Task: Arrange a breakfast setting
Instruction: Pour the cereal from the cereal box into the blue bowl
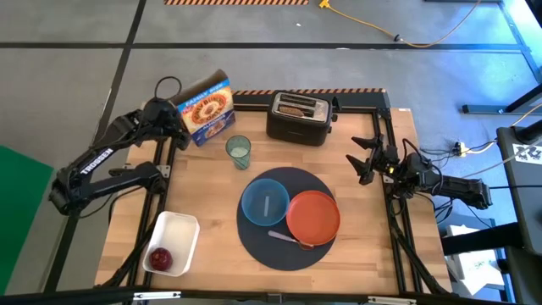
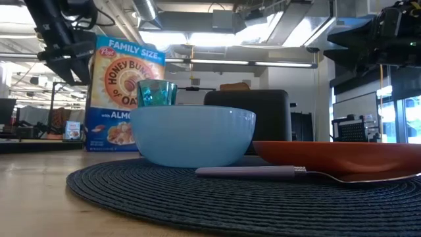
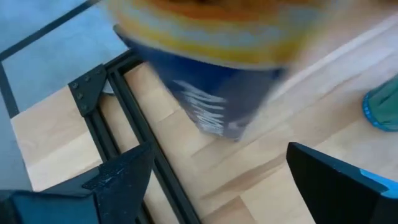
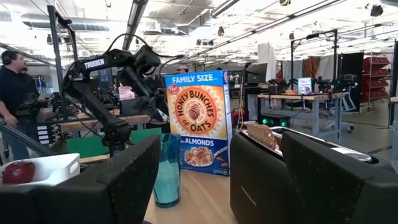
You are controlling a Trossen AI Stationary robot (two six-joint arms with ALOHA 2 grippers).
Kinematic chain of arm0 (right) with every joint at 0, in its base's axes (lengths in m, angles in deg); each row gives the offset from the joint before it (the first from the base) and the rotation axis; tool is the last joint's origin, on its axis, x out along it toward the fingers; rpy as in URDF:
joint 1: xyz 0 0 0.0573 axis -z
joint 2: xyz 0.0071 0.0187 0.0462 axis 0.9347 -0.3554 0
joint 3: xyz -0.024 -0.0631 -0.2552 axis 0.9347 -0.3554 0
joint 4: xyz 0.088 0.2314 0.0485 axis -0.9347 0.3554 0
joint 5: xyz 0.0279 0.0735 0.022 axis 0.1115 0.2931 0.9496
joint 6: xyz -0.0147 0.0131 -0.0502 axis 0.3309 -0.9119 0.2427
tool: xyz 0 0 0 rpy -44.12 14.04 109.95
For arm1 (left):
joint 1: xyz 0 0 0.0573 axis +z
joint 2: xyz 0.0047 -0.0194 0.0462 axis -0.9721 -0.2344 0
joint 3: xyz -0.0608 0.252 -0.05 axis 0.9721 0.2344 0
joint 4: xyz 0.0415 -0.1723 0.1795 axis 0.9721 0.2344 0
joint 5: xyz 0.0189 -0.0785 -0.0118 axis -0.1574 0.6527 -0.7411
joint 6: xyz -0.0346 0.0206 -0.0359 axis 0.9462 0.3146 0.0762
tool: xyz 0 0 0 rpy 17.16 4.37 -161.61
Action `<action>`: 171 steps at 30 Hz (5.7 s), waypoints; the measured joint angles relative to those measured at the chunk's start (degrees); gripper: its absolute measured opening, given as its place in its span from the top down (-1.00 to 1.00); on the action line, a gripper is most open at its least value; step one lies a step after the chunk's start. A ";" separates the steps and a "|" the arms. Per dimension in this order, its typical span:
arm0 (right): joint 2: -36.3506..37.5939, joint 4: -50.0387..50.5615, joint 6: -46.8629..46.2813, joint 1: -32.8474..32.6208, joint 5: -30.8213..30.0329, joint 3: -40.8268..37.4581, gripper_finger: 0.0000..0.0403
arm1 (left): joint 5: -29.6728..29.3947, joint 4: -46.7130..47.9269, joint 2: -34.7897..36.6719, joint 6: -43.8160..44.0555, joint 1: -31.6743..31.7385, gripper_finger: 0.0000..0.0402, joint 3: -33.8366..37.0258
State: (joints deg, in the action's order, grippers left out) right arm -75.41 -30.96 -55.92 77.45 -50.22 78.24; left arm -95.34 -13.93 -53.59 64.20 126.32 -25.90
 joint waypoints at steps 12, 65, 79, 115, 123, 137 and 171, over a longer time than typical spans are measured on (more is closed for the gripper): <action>-0.01 0.02 0.29 0.00 0.08 0.00 -0.61 | -0.62 -12.66 -0.46 -5.45 4.54 -0.98 5.55; 0.00 -2.08 1.98 0.00 6.03 0.00 -0.61 | 4.01 -33.03 17.76 -11.51 3.73 -0.93 19.92; 0.00 -2.08 1.82 0.00 8.04 0.00 -0.61 | 0.93 -37.45 11.49 -10.13 3.73 -0.73 20.03; -4.84 -1.58 1.38 0.00 7.39 0.69 -0.61 | 16.31 -41.09 15.35 -12.57 3.63 0.06 7.03; -14.94 -4.35 1.84 0.00 7.51 5.51 -0.61 | 22.10 -38.82 15.80 -10.94 0.98 0.07 -0.40; -50.95 -27.80 1.84 0.00 15.28 20.52 -0.61 | 35.77 -45.13 11.28 -2.27 -10.88 0.07 -3.10; -79.54 -33.29 0.40 0.00 26.18 44.00 -0.61 | 26.14 -69.95 -5.71 -10.03 -33.60 0.07 -3.05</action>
State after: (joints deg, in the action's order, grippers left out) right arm -154.95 -64.25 -55.52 77.45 -24.05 122.24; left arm -69.20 -83.88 -59.30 54.16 92.72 -28.95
